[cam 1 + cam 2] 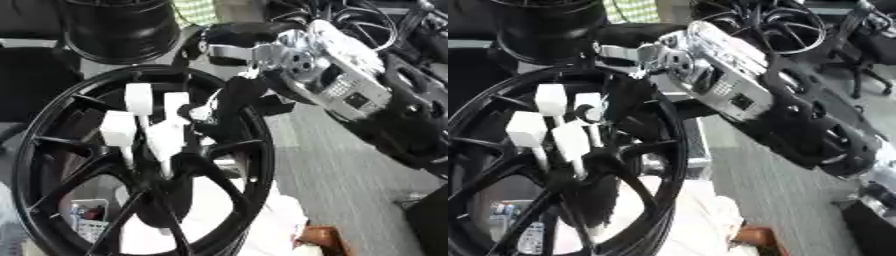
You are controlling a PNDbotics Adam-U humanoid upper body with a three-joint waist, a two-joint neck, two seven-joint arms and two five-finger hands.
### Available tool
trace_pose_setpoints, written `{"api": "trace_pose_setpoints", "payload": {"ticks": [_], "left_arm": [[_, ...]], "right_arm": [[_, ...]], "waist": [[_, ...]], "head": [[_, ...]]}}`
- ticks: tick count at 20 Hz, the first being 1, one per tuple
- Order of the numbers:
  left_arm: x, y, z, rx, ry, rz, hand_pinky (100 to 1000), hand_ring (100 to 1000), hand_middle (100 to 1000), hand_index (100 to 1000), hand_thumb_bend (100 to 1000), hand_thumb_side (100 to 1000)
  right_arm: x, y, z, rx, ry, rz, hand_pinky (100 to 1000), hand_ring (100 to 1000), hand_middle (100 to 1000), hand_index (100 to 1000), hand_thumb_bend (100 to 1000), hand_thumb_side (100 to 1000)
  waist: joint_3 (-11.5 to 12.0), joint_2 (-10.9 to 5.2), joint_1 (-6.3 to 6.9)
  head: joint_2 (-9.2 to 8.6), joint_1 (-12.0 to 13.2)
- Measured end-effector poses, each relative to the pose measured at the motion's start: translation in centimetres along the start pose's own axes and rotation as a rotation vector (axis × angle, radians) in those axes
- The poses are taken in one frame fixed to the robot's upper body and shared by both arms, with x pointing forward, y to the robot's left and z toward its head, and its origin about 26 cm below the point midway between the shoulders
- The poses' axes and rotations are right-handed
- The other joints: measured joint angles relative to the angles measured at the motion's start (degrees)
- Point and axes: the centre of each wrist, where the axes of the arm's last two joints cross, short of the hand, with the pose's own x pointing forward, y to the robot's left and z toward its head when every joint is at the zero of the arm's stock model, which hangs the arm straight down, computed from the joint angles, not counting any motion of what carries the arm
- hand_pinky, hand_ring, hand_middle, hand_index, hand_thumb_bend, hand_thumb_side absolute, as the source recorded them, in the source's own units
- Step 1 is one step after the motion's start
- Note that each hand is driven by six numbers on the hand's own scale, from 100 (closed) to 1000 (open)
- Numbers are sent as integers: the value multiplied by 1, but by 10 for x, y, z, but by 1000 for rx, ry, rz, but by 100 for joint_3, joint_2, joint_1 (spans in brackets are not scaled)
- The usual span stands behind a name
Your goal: Pull the pin out of the wheel hub.
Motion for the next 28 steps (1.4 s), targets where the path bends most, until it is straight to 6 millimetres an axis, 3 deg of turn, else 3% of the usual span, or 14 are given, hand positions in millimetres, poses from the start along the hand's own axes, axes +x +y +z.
{"api": "trace_pose_setpoints", "payload": {"ticks": [7, 18, 28], "left_arm": [[-1, 0, -2, -26, -1, -9, 794, 719, 734, 839, 100, 569], [-1, 0, -8, -64, -2, -23, 792, 715, 733, 838, 100, 571], [-2, 0, -11, -86, 5, -39, 791, 713, 732, 837, 100, 572]], "right_arm": [[-9, 2, -9, -2, 43, 8, 901, 910, 813, 855, 319, 498], [-21, 6, -18, -11, 58, 11, 901, 913, 820, 858, 320, 502], [-29, 9, -25, -11, 64, 10, 900, 914, 824, 858, 335, 473]], "waist": [[99, 207, -20], [291, 570, -132], [386, 791, -221]], "head": [[-18, -68], [-240, -70], [-412, -80]]}}
